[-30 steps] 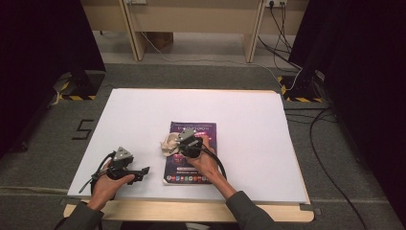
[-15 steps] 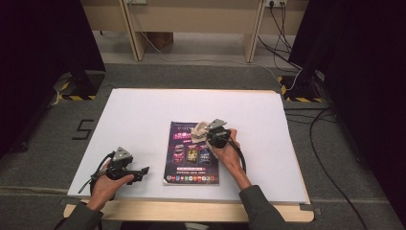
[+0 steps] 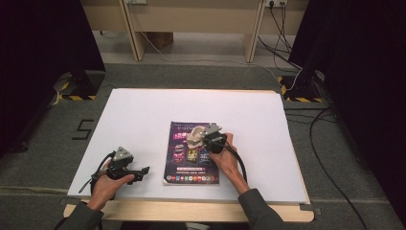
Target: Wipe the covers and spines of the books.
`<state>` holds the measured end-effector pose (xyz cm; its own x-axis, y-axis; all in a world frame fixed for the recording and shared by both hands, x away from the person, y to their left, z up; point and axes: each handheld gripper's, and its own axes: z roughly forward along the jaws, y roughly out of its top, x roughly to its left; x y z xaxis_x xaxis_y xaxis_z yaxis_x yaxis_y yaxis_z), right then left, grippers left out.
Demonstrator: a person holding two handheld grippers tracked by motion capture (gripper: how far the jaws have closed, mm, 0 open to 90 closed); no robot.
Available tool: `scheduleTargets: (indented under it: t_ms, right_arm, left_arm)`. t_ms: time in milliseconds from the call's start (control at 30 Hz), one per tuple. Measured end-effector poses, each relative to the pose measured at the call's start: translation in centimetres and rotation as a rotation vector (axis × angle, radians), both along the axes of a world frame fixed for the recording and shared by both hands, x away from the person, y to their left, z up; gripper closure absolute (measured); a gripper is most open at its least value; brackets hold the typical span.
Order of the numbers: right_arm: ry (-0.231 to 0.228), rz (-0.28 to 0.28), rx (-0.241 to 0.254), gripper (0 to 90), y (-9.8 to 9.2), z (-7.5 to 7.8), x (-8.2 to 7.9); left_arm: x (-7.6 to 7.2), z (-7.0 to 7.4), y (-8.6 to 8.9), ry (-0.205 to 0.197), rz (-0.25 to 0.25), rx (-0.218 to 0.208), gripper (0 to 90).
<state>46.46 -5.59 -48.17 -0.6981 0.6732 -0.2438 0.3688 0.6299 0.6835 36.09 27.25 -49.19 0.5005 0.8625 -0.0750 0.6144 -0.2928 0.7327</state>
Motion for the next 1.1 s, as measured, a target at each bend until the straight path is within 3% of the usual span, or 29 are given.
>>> scheduleTargets:
  t_ms: [233, 433, 600, 900, 1100]
  right_arm:
    - [0.021, 0.131, 0.022, 76.0, 4.7, -0.2, -2.4]
    - [0.02, 0.202, 0.022, 76.0, 6.0, -0.2, -3.6]
    - [0.037, 0.148, 0.031, 76.0, 4.3, -0.1, -3.0]
    - [0.031, -0.004, 0.041, 75.9, -2.4, 0.0, -1.8]
    - [0.03, -0.048, 0.053, 75.8, -4.0, 0.1, -1.7]
  left_arm:
    - [0.0, 0.0, 0.0, -0.001, 0.001, -0.001, 18.5]
    - [-0.1, 0.1, 0.1, -0.003, 0.004, 0.0, 18.5]
    - [-0.1, 0.1, 0.2, -0.004, 0.005, -0.003, 18.4]
    - [-0.2, 0.1, 0.2, -0.007, 0.005, -0.003, 18.4]
    - [-0.2, 0.1, 0.2, -0.005, 0.004, 0.0, 18.4]
